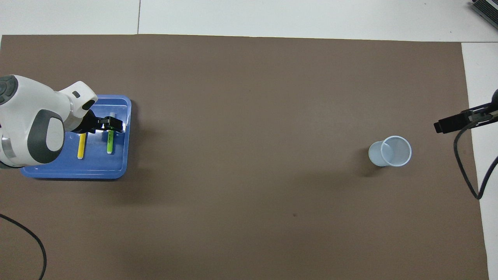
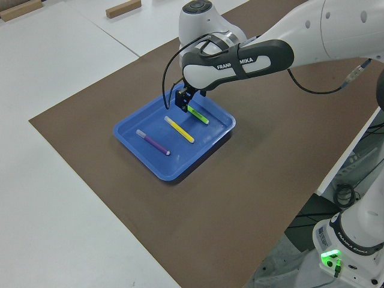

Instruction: Right arm passes pens to left for tray arrangement

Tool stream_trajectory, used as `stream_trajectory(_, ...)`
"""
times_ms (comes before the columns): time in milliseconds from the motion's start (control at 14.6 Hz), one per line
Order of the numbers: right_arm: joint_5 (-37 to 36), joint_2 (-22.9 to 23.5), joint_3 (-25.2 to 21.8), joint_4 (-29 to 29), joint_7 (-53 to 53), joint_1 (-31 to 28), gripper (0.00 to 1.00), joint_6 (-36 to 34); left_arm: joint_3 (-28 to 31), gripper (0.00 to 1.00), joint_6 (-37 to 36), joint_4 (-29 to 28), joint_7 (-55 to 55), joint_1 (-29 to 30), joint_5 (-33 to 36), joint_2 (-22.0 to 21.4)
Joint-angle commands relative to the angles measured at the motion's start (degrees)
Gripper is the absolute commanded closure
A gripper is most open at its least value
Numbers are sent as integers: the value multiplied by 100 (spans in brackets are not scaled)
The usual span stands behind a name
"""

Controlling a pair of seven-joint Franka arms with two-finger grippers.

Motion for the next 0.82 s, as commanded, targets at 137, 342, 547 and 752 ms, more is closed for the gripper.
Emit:
stream_trajectory(137, -104, 89, -71, 168, 169, 60, 0, -203, 47, 0, -1389, -5, -54, 145, 86, -1134)
stream_trajectory(342, -139, 89, -10, 168, 502, 7, 0, -159, 47, 0, -1902, 75, -167, 155, 77, -1591)
stream_trajectory(547, -121, 81, 87, 168, 529, -10, 0, -211, 56, 0, -2095, 75, -273, 348, 42, -2075)
stream_trajectory(752, -95, 89, 96, 168, 529, -2, 0, -229, 74, 0, -2664, 301, -274, 357, 42, -2164)
